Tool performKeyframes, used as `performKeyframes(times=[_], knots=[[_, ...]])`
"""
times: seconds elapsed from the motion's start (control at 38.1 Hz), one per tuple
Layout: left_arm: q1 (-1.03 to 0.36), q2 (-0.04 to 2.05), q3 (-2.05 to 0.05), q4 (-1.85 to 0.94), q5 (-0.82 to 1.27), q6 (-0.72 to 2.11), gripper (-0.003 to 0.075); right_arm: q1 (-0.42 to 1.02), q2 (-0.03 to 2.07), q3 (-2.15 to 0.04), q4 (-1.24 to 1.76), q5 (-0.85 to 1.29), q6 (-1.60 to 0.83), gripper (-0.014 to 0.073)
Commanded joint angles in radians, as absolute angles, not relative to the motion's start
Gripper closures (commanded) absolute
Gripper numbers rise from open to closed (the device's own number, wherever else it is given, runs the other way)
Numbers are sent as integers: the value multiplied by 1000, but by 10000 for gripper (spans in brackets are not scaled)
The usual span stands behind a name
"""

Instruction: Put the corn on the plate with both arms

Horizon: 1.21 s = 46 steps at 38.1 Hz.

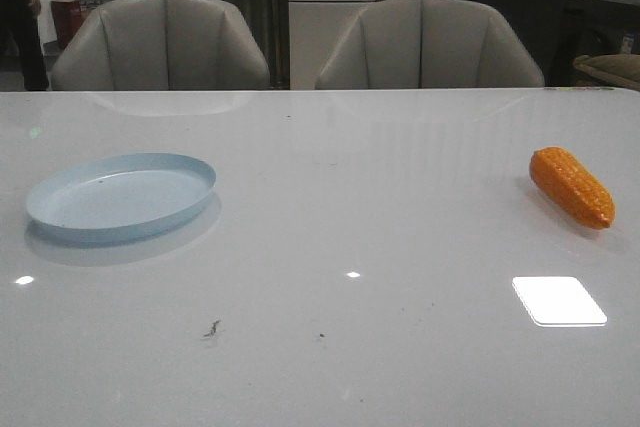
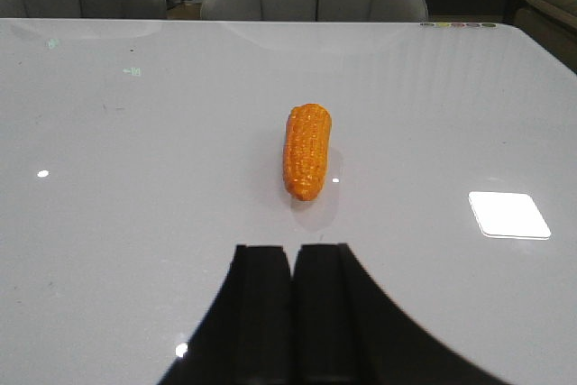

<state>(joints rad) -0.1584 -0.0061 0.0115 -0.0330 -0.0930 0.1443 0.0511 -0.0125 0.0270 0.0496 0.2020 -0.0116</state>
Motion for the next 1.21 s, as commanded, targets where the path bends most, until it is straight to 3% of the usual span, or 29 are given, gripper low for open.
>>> performKeyframes(times=[0.0, 0.76, 1.05, 1.18], knots=[[-169, -26, 47, -42, -180, 131, 627, 43, -29, 6, 52, 122, -17, 537], [-169, -26, 47, -47, -176, 131, 627, 43, -29, 6, 52, 106, -17, 537], [-169, -26, 40, -66, -342, 131, 627, 43, -29, 6, 52, -56, -17, 537], [-169, -26, -4, -97, -361, 131, 627, 43, -29, 6, 67, -286, 0, 537]])
